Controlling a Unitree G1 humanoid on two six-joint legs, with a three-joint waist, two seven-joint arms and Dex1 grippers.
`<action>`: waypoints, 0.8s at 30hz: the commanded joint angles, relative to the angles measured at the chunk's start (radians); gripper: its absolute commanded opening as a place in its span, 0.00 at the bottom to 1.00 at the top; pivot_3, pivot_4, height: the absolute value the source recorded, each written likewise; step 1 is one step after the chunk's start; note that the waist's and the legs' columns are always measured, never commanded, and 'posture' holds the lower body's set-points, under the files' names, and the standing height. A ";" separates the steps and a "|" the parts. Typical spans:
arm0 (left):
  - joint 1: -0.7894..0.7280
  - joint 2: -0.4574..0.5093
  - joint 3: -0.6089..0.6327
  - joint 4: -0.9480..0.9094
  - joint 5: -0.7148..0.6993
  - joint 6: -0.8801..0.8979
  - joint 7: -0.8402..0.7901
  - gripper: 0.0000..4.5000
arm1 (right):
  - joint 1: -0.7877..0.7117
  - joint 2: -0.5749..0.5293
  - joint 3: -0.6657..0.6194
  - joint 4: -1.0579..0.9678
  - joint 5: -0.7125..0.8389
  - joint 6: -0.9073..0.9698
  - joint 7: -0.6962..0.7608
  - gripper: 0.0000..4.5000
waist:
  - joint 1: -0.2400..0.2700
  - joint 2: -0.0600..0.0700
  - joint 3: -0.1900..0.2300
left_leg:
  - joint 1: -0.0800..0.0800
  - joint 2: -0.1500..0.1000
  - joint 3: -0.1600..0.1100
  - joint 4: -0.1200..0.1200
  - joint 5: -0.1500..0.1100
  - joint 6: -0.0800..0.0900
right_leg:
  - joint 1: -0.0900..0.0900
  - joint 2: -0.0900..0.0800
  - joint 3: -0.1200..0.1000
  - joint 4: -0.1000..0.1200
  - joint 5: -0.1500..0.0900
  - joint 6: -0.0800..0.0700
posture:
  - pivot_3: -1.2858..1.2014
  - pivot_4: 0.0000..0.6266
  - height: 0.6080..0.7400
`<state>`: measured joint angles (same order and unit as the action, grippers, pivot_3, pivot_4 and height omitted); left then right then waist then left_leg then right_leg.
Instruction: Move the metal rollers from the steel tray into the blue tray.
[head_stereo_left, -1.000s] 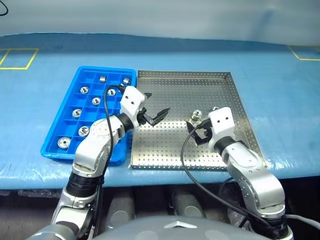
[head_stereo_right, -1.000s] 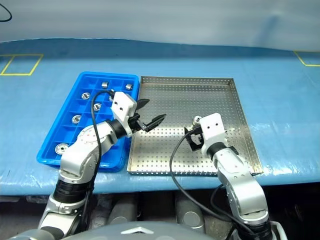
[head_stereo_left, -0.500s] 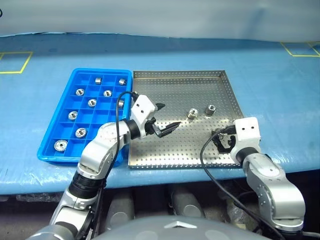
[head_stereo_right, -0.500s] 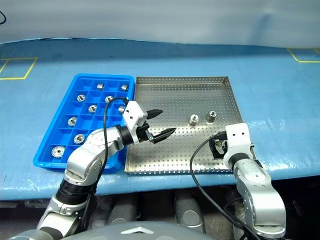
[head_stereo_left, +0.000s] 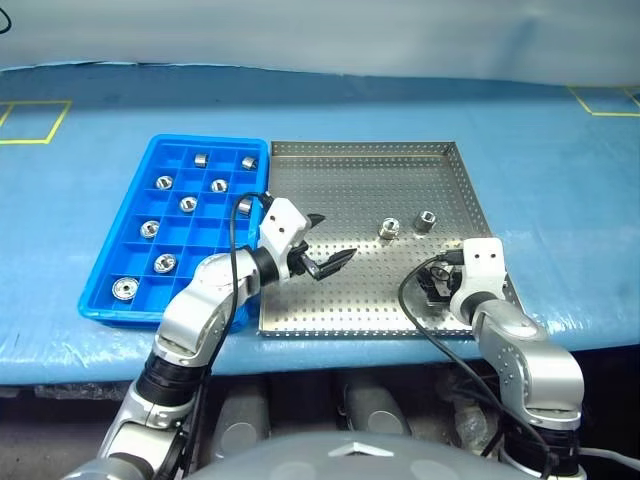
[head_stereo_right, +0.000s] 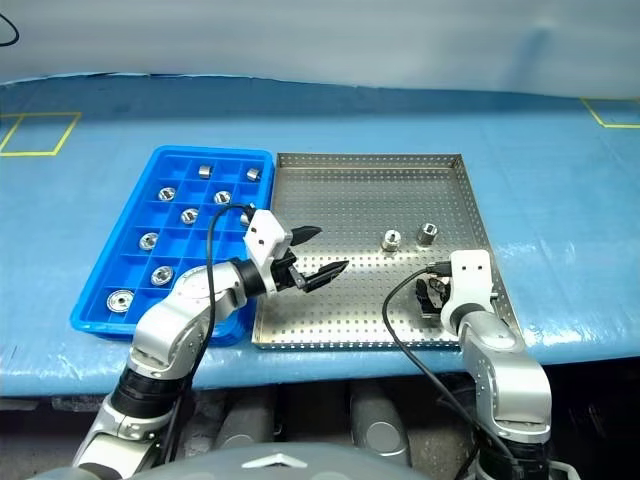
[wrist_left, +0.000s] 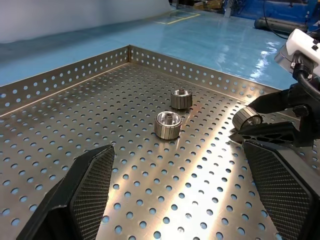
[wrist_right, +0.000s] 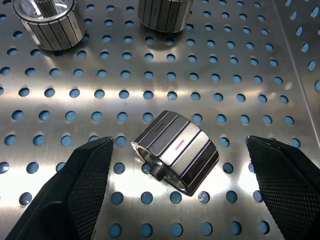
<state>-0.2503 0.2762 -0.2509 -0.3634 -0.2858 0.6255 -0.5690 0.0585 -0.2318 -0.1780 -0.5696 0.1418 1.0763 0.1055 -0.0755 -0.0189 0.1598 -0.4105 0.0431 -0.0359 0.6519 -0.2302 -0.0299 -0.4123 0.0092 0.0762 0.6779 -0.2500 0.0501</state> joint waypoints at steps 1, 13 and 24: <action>0.002 0.003 0.004 -0.058 -0.021 -0.004 -0.006 1.00 | -0.002 0.003 -0.025 -0.012 0.004 -0.018 -0.005 0.81 | 0.001 0.000 0.000 | 0.000 0.000 0.000 0.000 0.000 0.000 | 0.000 0.000 0.000 0.000 0.000 0.000 | 0.49 0.24 1.00; 0.029 0.065 0.011 -0.099 -0.104 0.006 -0.099 1.00 | -0.052 -0.004 0.051 -0.067 0.017 -0.041 0.024 0.40 | -0.002 0.001 0.001 | 0.000 0.000 0.001 0.000 0.000 0.000 | -0.001 0.000 0.001 0.000 0.000 0.000 | 0.50 0.24 1.00; 0.192 0.144 0.208 -0.264 -0.156 0.005 -0.031 1.00 | -0.425 0.120 0.332 0.195 -0.030 -0.161 0.022 0.40 | 0.016 0.001 0.001 | 0.000 0.001 0.000 -0.002 0.000 0.000 | -0.001 0.001 0.000 0.000 0.000 -0.001 | 0.56 0.24 1.00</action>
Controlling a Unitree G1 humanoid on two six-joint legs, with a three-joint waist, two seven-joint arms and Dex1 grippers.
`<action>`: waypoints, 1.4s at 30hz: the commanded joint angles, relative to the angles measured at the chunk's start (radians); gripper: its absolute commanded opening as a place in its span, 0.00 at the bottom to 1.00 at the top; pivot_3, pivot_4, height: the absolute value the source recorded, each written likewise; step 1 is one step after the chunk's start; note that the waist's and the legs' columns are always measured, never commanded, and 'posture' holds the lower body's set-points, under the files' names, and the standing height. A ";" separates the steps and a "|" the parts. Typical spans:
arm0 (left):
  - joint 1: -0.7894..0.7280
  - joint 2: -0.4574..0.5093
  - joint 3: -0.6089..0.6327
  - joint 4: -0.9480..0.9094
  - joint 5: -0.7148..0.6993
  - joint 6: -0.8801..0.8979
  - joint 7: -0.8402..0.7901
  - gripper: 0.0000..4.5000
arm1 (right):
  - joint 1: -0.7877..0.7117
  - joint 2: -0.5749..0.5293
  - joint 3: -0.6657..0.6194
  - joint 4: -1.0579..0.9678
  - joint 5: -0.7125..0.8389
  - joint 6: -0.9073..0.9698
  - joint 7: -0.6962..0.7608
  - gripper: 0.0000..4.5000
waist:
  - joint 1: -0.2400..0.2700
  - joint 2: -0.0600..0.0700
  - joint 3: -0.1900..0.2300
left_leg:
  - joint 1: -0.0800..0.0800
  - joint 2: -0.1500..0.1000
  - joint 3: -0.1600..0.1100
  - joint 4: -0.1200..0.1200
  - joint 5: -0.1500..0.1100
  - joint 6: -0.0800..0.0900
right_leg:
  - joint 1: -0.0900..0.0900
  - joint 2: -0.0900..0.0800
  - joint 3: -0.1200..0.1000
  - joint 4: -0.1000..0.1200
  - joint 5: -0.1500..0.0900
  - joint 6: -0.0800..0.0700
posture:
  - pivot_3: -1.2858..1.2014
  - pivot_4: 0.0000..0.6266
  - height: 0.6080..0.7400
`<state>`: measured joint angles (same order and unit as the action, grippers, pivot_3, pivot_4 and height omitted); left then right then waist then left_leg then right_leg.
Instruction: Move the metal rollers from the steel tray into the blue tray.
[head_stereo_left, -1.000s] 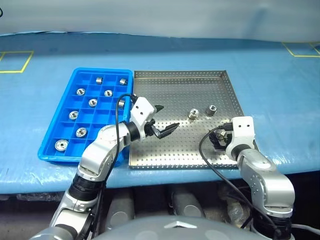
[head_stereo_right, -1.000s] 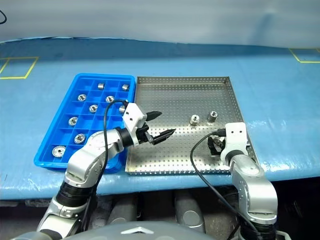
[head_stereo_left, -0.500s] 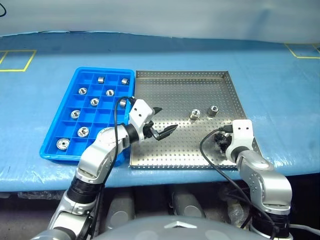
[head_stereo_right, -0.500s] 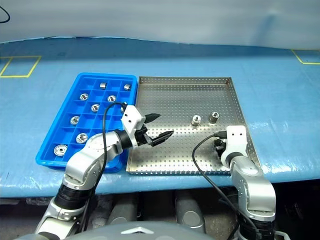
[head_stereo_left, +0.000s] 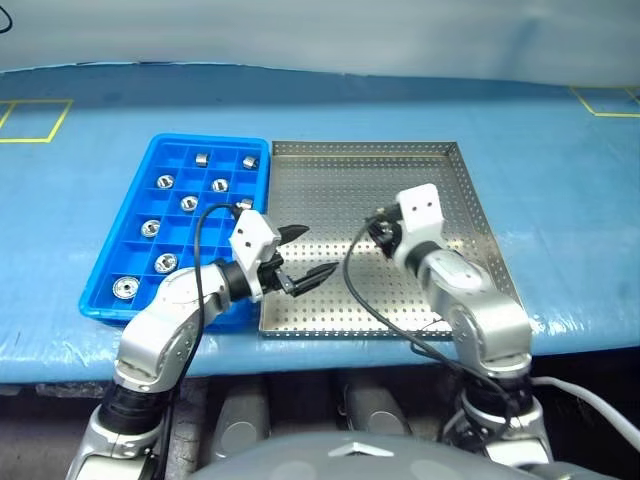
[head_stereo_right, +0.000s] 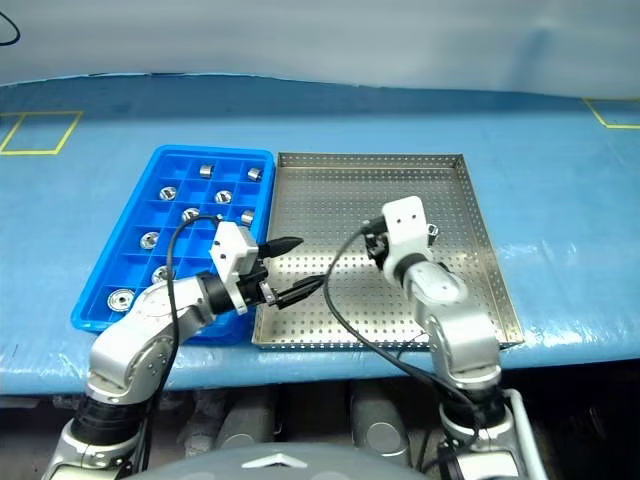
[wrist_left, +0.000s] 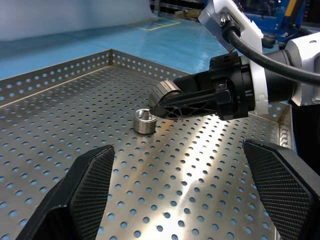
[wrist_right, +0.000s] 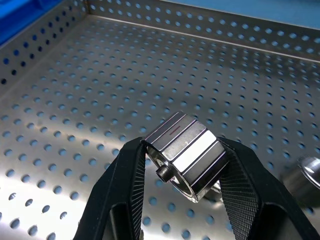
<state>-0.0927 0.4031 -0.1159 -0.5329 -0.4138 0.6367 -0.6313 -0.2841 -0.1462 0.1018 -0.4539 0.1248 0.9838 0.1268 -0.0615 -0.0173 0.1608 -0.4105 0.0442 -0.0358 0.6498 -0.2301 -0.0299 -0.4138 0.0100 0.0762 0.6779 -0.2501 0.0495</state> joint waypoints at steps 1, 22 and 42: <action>0.051 0.021 0.088 -0.114 -0.034 0.000 0.040 1.00 | -0.109 0.046 0.069 0.115 -0.015 -0.085 0.010 0.40 | 0.011 0.000 0.000 | 0.000 0.000 0.000 -0.001 0.000 0.000 | -0.001 0.000 0.000 0.000 0.000 0.000 | 0.57 0.24 1.00; 0.240 0.023 0.158 -0.292 -0.093 0.040 0.216 1.00 | -0.358 0.228 0.237 0.548 -0.046 -0.343 0.155 0.40 | 0.140 0.000 0.001 | -0.001 0.000 -0.003 -0.003 0.000 0.000 | -0.001 -0.001 -0.005 -0.002 0.000 -0.006 | 0.65 0.24 1.00; 0.310 0.039 0.203 -0.334 -0.106 0.039 0.269 1.00 | -0.479 0.337 0.264 0.878 -0.082 -0.535 0.244 0.40 | 0.152 0.001 0.001 | 0.000 0.001 -0.004 -0.004 0.000 -0.001 | 0.000 0.000 -0.007 -0.001 -0.002 -0.006 | 0.68 0.24 1.00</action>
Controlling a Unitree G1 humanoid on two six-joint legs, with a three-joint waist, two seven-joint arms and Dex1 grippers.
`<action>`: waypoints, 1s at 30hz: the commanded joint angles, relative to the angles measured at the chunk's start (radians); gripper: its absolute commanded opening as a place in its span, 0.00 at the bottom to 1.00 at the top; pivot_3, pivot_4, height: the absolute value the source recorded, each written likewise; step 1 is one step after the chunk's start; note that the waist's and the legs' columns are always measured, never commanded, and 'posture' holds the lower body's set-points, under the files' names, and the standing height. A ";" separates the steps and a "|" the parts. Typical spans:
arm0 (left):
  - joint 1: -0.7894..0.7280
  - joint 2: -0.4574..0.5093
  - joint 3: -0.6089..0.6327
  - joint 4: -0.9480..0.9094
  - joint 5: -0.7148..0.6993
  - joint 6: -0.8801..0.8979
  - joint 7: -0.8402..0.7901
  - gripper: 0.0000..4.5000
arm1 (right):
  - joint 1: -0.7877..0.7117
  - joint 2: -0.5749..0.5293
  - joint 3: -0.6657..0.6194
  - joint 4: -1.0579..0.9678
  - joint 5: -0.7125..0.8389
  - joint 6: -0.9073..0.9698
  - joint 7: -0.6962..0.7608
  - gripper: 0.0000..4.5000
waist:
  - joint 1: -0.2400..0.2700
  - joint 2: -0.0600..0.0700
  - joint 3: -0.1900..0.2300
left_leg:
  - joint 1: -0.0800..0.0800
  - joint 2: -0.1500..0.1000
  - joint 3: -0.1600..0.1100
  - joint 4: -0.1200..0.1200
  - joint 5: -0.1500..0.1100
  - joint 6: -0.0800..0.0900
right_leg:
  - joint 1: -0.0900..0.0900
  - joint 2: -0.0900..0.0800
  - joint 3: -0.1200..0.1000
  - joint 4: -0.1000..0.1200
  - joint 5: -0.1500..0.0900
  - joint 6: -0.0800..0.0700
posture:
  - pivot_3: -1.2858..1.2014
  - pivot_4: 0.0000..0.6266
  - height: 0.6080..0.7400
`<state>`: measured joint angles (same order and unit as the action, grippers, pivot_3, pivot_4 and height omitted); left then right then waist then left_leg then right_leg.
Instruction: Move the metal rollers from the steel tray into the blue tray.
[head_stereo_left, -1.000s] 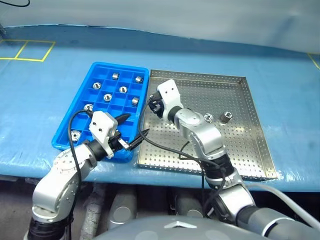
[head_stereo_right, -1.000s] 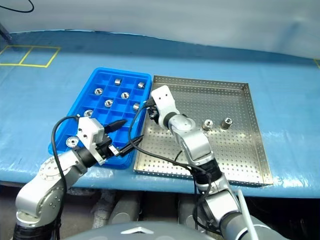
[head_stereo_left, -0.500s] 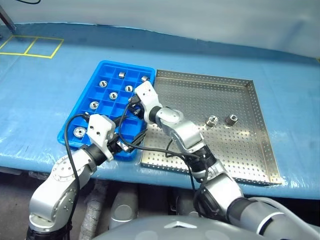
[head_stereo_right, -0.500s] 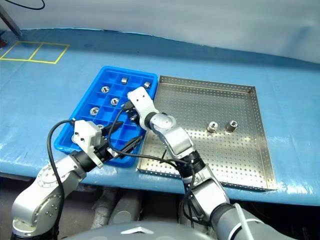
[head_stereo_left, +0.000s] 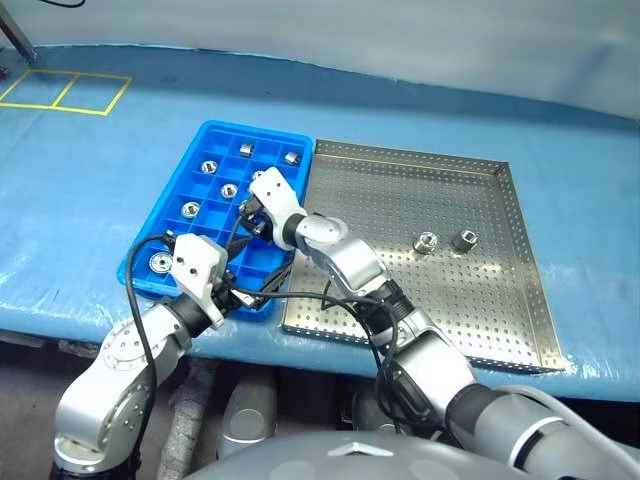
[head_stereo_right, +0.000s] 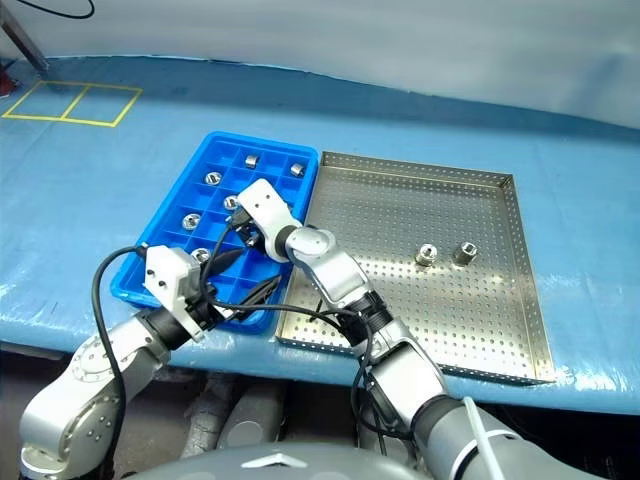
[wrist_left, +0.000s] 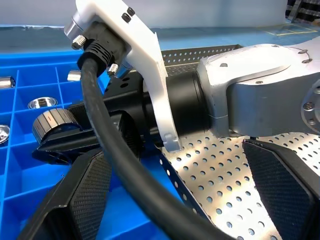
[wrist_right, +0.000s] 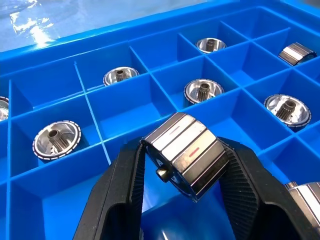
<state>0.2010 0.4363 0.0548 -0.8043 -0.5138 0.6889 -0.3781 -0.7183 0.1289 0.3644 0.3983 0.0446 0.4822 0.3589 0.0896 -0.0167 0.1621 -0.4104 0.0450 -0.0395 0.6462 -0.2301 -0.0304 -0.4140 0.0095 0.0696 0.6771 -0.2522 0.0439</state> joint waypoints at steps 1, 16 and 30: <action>0.026 0.004 0.043 -0.069 -0.006 -0.014 0.023 1.00 | -0.049 0.062 0.001 0.035 -0.002 -0.039 0.015 0.40 | 0.002 0.000 0.000 | 0.000 0.000 0.000 0.000 0.000 0.000 | 0.000 0.000 0.000 0.000 -0.001 0.000 | 0.68 0.24 1.00; 0.165 -0.032 0.136 -0.159 -0.013 -0.045 0.098 1.00 | -0.121 0.087 -0.023 0.206 -0.001 -0.120 0.028 0.40 | 0.069 0.000 0.000 | 0.000 0.000 -0.002 -0.002 0.000 0.000 | 0.000 0.000 -0.002 0.000 -0.004 -0.005 | 0.72 0.24 1.00; 0.098 -0.025 0.081 -0.112 -0.014 -0.035 0.086 1.00 | -0.095 0.013 -0.041 0.138 -0.003 -0.074 0.051 0.40 | 0.088 0.001 0.000 | 0.000 0.000 -0.002 -0.002 0.000 -0.001 | -0.001 0.000 -0.002 0.000 -0.005 -0.007 | 0.69 0.24 1.00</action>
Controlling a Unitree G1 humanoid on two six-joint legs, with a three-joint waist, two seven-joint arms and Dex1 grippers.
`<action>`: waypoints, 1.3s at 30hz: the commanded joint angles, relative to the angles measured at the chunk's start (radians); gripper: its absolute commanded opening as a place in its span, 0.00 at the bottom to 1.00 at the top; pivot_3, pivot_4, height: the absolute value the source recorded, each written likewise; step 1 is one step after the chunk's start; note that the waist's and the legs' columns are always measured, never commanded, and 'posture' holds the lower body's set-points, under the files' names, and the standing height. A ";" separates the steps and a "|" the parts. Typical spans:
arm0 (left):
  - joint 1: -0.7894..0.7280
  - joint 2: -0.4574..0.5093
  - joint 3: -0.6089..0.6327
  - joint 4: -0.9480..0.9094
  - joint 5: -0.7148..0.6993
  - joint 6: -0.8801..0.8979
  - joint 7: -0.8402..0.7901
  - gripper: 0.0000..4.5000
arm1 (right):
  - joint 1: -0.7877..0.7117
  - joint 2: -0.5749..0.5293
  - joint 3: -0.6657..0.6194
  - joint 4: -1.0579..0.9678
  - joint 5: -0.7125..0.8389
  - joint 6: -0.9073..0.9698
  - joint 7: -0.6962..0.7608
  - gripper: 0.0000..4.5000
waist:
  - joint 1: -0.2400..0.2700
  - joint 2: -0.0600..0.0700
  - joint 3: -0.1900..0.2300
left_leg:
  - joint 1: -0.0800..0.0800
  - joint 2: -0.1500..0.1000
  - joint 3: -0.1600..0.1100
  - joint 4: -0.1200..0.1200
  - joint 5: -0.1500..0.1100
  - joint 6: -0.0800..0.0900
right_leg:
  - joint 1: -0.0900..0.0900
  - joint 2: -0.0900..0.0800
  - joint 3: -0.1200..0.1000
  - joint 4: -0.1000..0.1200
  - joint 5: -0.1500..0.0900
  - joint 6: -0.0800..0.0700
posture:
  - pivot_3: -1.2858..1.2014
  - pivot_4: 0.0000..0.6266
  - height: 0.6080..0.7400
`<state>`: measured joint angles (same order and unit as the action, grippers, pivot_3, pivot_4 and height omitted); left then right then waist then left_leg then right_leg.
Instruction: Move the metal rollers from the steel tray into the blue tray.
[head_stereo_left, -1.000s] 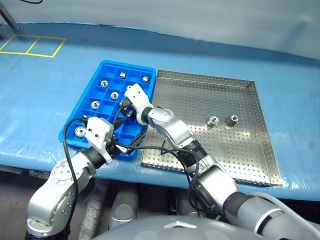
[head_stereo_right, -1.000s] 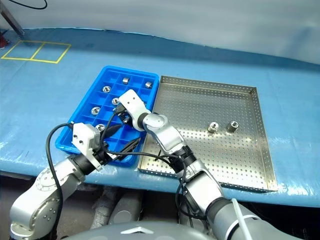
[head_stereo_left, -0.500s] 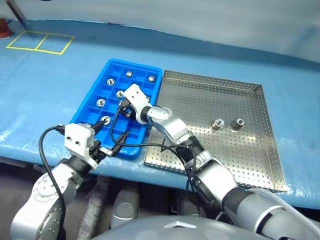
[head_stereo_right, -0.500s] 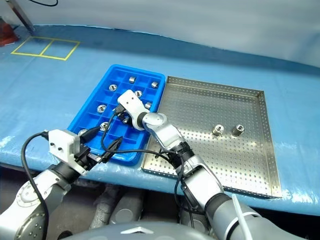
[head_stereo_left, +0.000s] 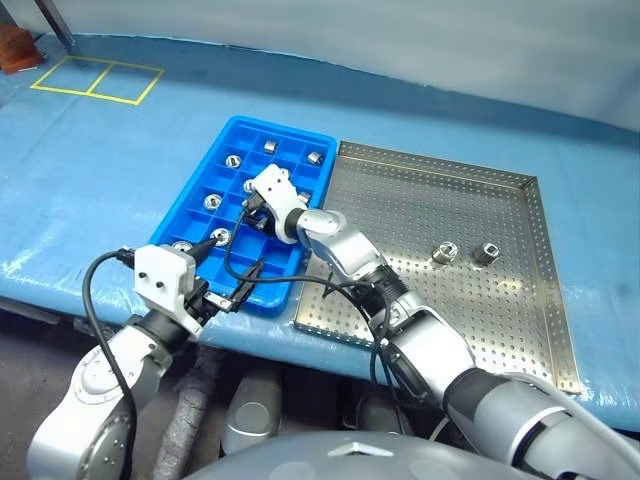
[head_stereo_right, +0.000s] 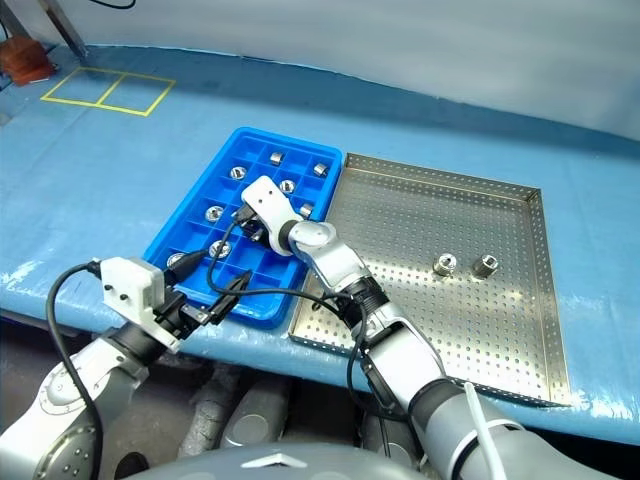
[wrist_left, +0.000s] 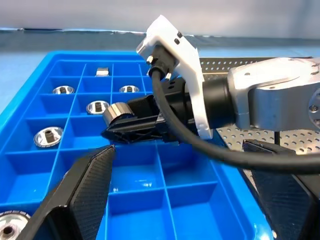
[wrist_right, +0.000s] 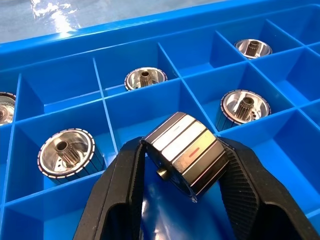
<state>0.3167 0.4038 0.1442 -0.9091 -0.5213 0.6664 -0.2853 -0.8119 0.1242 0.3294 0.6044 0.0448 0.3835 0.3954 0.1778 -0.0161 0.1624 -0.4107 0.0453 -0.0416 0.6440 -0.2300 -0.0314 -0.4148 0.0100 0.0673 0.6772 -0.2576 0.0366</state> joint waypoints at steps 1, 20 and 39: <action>-0.023 0.009 -0.010 -0.004 -0.008 -0.011 -0.010 1.00 | 0.004 0.014 -0.004 -0.082 -0.004 0.034 0.017 0.48 | 0.000 0.000 0.000 | -0.001 0.000 0.000 0.000 0.000 0.000 | -0.001 0.000 0.000 0.000 0.000 0.000 | 0.69 0.24 1.00; -0.163 0.031 -0.100 0.093 -0.035 0.005 -0.090 1.00 | 0.368 -0.241 -0.245 -0.845 -0.023 0.330 -0.152 0.97 | -0.040 0.001 0.001 | -0.003 -0.001 -0.002 0.001 -0.001 -0.002 | 0.000 -0.001 -0.001 -0.004 0.000 0.000 | 0.61 0.24 1.00; -0.325 0.096 -0.229 0.232 -0.022 0.014 -0.236 1.00 | 0.658 -0.306 -0.443 -1.020 -0.002 0.486 -0.275 0.97 | -0.178 0.003 0.002 | -0.002 0.000 0.001 0.001 -0.001 -0.001 | 0.000 0.000 0.002 -0.002 0.003 0.006 | 0.55 0.24 1.00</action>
<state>0.0074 0.4957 -0.0696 -0.6668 -0.5498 0.6900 -0.5066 -0.1574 -0.1845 -0.0938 -0.3752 0.0300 0.8689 0.1262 -0.0002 -0.0133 0.1641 -0.4123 0.0448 -0.0406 0.6454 -0.2311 -0.0328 -0.4146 0.0096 0.0694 0.6755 -0.2546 0.0423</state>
